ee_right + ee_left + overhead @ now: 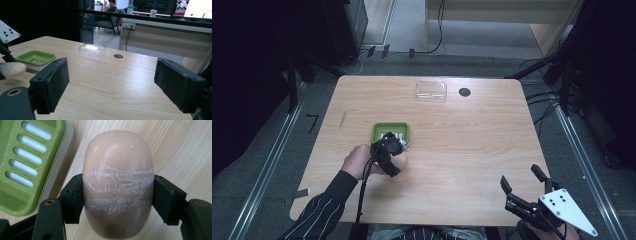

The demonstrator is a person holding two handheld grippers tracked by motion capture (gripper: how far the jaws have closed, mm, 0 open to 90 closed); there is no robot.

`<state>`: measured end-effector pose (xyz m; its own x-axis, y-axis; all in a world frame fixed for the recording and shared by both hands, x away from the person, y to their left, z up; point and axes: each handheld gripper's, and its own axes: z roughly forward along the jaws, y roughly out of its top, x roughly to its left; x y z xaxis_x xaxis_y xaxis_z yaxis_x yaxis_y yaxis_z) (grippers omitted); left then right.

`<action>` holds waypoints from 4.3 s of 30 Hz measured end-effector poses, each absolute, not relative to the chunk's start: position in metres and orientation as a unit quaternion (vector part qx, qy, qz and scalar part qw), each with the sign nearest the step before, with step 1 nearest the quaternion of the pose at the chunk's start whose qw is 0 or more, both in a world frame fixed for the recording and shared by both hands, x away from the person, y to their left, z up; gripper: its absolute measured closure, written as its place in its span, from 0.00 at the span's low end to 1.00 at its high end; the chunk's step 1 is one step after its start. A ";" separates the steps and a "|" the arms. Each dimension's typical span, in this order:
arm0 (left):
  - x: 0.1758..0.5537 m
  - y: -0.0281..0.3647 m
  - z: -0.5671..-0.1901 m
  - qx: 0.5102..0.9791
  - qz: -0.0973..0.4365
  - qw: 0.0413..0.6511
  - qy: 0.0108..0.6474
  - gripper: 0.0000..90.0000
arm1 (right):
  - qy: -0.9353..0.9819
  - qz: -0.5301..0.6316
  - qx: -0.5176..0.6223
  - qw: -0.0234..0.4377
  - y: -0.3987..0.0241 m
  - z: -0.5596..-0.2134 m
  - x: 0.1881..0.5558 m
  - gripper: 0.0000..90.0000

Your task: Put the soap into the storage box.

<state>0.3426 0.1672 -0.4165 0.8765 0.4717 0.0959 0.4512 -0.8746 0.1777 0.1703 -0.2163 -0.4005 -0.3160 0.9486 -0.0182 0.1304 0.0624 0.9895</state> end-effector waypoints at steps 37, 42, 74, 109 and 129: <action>0.362 0.178 -0.383 0.973 0.094 0.089 0.191 0.37 | 0.617 0.526 0.437 0.389 -0.216 -0.401 0.170 0.15; 0.368 0.179 -0.380 0.974 0.098 0.089 0.186 0.37 | 0.617 0.526 0.438 0.388 -0.216 -0.400 0.170 0.15; 0.407 0.188 -0.376 0.979 0.108 0.091 0.144 0.37 | 0.618 0.526 0.437 0.387 -0.216 -0.401 0.171 0.15; 0.438 0.181 -0.386 0.987 0.104 0.072 0.097 0.37 | 0.618 0.526 0.437 0.388 -0.215 -0.401 0.172 0.15; 0.451 0.186 -0.400 0.988 0.093 0.073 0.096 0.37 | 0.619 0.526 0.436 0.388 -0.215 -0.401 0.172 0.15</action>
<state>0.4508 0.1857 -0.4004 0.9643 0.2039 0.1689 0.1768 -0.9707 0.1625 0.1719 -0.2153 -0.4007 -0.3190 0.9475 -0.0205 0.1321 0.0658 0.9891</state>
